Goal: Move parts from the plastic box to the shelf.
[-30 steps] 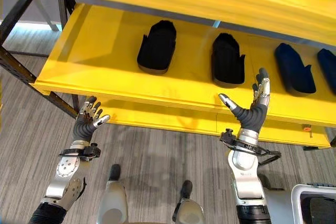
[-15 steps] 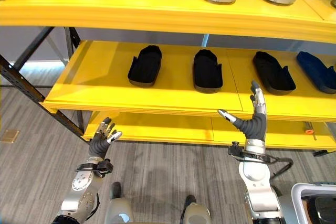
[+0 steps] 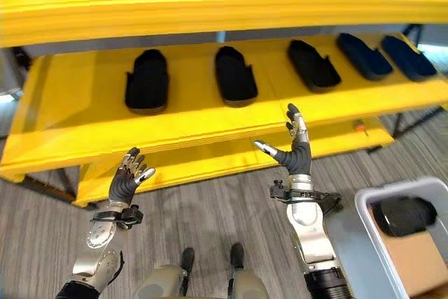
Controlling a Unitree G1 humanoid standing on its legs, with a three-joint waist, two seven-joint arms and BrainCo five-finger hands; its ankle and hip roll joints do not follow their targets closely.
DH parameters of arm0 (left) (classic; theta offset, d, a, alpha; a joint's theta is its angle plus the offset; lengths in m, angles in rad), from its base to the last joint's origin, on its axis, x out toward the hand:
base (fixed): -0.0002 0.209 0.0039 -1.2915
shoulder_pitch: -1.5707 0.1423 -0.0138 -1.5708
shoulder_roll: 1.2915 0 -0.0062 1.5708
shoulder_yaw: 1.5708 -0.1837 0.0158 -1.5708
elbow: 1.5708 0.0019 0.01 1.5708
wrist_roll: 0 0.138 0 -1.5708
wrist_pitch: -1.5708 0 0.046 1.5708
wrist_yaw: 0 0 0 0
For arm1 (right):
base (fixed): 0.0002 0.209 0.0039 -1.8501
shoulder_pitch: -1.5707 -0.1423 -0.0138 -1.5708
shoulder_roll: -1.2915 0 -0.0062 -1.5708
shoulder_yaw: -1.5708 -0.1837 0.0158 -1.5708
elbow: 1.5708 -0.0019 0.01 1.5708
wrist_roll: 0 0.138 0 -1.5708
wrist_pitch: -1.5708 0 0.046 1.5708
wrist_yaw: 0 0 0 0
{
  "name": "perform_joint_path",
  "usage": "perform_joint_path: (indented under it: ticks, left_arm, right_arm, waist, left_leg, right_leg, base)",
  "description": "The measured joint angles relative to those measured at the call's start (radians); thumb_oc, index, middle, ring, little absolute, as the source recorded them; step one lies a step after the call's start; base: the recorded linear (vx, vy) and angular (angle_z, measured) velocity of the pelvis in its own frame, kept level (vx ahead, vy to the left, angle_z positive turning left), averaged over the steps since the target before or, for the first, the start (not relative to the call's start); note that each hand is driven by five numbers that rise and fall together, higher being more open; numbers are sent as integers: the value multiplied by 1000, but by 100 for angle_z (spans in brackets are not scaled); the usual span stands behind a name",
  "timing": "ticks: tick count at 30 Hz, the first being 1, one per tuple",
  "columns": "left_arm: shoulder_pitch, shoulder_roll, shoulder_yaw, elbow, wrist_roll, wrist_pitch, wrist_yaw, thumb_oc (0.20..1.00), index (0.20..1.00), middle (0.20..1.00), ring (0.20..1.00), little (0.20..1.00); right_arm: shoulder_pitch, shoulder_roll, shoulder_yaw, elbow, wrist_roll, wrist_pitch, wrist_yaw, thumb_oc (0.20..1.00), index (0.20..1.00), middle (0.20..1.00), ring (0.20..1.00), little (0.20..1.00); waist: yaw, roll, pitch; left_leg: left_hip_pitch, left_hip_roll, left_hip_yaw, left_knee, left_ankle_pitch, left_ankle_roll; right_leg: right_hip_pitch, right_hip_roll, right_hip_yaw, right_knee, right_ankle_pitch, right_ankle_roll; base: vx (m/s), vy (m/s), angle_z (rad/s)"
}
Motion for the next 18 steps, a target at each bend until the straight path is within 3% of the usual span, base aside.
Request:
perform_joint_path:
  ticks: [3,4,5,6,7,9,11,13,14,16,17,18]
  left_arm:
    - [-48,15,-9,0,3,-5,15,1000,1000,1000,1000,1000]
    - [-55,30,-17,-2,19,-7,27,1000,1000,1000,1000,1000]
    - [-59,35,-19,0,20,-4,39,1000,1000,1000,1000,1000]
    - [-66,32,-14,3,28,-2,45,1000,1000,1000,1000,1000]
    - [-60,39,-12,5,29,-1,44,1000,1000,1000,1000,1000]
    - [-45,24,4,7,29,-7,44,1000,1000,1000,1000,1000]
    - [-50,25,20,31,28,-8,43,1000,1000,1000,1000,1000]
    - [-58,12,12,62,29,-7,43,1000,1000,1000,1000,1000]
    - [-61,1,12,78,29,-7,43,1000,1000,1000,1000,1000]
    - [-54,0,20,80,29,-6,43,1000,1000,1000,1000,1000]
    - [-40,6,24,83,30,-5,43,1000,1000,1000,1000,1000]
    - [-38,-4,24,86,30,-1,44,1000,1000,1000,1000,1000]
  right_arm:
    - [8,5,15,0,0,7,1,1000,1000,1000,1000,1000]
    - [1,7,22,0,0,9,2,1000,1000,1000,1000,1000]
    - [-1,7,31,-1,0,11,3,1000,1000,1000,1000,1000]
    - [-2,9,39,-1,1,22,5,1000,1000,1000,1000,1000]
    - [0,8,50,-3,0,23,6,1000,1000,1000,1000,1000]
    - [-11,6,50,-2,-1,24,9,1000,1000,1000,1000,1000]
    - [-41,-2,36,-1,-2,24,2,1000,1000,1000,1000,1000]
    - [-34,-2,24,11,-2,39,-10,1000,1000,1000,1000,1000]
    - [-22,-2,13,17,-3,43,-13,1000,1000,1000,1000,1000]
    - [-4,1,10,24,-3,46,-17,1000,1000,1000,1000,1000]
    - [28,3,7,30,-4,49,-19,1000,1000,1000,1000,1000]
    - [35,0,-3,40,-9,50,-19,1000,1000,1000,1000,1000]
  waist:
    - [-35,-21,8]
    - [-42,-38,17]
    - [-41,-33,19]
    - [-32,-15,35]
    - [-21,-7,41]
    - [-17,-2,43]
    - [-23,22,62]
    - [-44,34,71]
    - [-55,33,76]
    - [-40,11,82]
    - [-42,-38,64]
    - [-47,-34,63]
  left_leg:
    - [-17,8,62,28,-15,3]
    - [-26,9,89,56,-33,16]
    - [-23,42,131,31,-27,32]
    - [-4,98,203,28,-22,31]
    - [17,106,232,24,-28,34]
    - [56,131,340,-20,-21,34]
    - [66,141,392,-52,-11,33]
    - [79,137,419,-63,-9,27]
    - [91,134,421,-70,-5,7]
    - [130,125,419,-99,7,-23]
    - [151,107,397,-105,-11,-60]
    - [153,114,379,-102,-12,-71]
  right_leg:
    - [-60,8,8,54,-115,12]
    - [-87,2,8,62,-147,43]
    - [-105,7,-2,86,-181,78]
    - [-147,35,-111,196,-173,22]
    - [-131,31,-181,234,-173,3]
    - [-119,-25,-325,208,-195,-43]
    - [-129,-86,-330,133,-147,19]
    - [-100,-176,-368,33,-109,51]
    - [-71,-212,-383,-15,-79,68]
    - [-30,-214,-431,-19,-61,64]
    - [16,-201,-405,-29,2,43]
    - [19,-193,-395,-19,26,50]
  base:
    - [-60,174,-78]
    - [-16,82,-117]
    - [0,36,-176]
    - [31,-6,-178]
    - [44,-32,-157]
    - [47,-21,-138]
    - [148,-93,-121]
    - [275,-163,-44]
    - [241,-171,-17]
    - [233,-189,12]
    - [282,-223,40]
    - [261,-240,68]
